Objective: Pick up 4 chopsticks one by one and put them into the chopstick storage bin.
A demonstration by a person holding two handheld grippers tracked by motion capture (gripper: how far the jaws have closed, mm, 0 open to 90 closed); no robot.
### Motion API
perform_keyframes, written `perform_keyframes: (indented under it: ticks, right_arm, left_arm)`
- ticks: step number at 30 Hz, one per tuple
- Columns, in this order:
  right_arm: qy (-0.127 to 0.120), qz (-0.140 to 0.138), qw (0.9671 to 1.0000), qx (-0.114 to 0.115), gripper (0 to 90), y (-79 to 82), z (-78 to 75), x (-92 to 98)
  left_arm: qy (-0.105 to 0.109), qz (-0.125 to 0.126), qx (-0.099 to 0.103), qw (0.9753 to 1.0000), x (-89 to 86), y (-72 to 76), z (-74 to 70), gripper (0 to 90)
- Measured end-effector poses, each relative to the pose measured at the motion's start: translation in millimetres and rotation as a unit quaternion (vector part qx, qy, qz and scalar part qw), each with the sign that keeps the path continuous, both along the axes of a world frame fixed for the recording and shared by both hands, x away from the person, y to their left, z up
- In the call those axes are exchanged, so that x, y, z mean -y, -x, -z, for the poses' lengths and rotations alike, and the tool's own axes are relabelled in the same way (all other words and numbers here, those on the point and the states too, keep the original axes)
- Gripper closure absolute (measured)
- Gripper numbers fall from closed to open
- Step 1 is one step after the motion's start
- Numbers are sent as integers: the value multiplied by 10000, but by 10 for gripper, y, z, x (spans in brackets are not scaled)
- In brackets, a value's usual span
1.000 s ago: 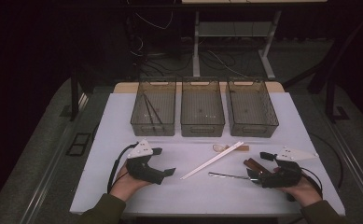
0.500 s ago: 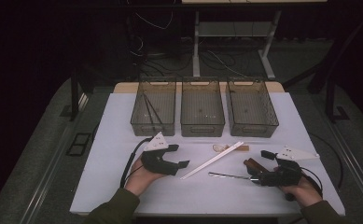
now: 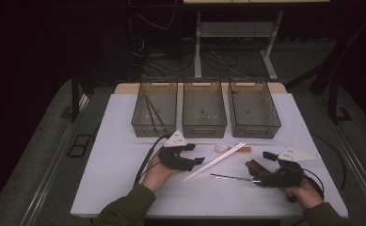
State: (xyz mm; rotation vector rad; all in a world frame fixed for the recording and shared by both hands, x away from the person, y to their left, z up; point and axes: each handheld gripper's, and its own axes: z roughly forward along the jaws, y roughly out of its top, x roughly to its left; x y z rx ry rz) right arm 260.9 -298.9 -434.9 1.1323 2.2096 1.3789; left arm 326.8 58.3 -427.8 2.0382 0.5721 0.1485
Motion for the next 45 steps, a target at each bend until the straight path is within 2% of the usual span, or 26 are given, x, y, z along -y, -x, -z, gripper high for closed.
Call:
perform_keyframes:
  ticks: [3,8,11,12,19,26,30,45]
  right_arm:
    - [32,-24,10000,-30,118,1,7,-9]
    - [65,-46,10000,-23,119,2,10,-19]
    - [94,-63,9999,-20,118,0,11,-19]
    - [101,-68,9999,-20,119,2,11,-22]
    - [147,-92,9998,-21,119,2,13,-34]
    - [231,-97,9997,-13,119,1,18,-40]
    - [255,-101,9996,-17,119,2,19,-42]
    - [297,-104,9995,-2,119,0,21,-41]
  left_arm:
    - [-48,66,-103,9999,85,-30,27,470]
    - [-290,56,-231,9993,156,-40,77,614]
    - [-207,42,-361,9991,143,-36,77,682]
    - [-161,51,-385,9991,145,-32,77,694]
    - [-309,230,-458,9982,193,-17,135,768]
    - [-361,272,-570,9973,217,-13,178,789]
    - [-462,311,-545,9970,236,-11,205,793]
    - [-461,237,-529,9973,260,-1,230,798]
